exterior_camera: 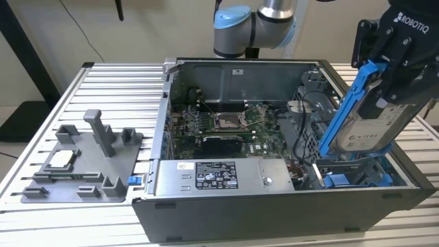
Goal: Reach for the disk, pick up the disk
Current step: 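Pick up the disk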
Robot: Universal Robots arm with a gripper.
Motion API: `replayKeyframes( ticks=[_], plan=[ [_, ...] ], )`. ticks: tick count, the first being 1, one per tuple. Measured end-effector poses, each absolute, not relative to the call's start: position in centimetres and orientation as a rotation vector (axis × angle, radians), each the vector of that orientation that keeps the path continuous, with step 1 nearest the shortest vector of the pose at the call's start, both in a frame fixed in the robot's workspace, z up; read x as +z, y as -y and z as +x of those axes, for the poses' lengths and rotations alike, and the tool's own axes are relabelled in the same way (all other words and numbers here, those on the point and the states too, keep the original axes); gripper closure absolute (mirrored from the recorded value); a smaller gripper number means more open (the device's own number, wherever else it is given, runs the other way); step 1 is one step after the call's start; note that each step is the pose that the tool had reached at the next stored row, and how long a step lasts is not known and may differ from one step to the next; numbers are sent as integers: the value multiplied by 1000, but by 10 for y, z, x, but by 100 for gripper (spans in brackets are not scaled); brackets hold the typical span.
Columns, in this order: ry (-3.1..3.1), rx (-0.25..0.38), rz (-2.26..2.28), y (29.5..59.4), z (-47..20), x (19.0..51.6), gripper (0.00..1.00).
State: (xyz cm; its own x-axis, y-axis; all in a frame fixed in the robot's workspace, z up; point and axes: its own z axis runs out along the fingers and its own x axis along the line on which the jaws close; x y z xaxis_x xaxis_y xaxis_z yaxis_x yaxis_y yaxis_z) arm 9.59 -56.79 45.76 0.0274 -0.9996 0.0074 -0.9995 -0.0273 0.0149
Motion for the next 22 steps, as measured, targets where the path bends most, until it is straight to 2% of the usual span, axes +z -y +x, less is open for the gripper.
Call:
replayKeyframes(
  ticks=[8,22],
  plan=[
    [2180,-9,2241,582,99,444,100],
    [2217,-13,2208,587,103,435,100]
  ],
)
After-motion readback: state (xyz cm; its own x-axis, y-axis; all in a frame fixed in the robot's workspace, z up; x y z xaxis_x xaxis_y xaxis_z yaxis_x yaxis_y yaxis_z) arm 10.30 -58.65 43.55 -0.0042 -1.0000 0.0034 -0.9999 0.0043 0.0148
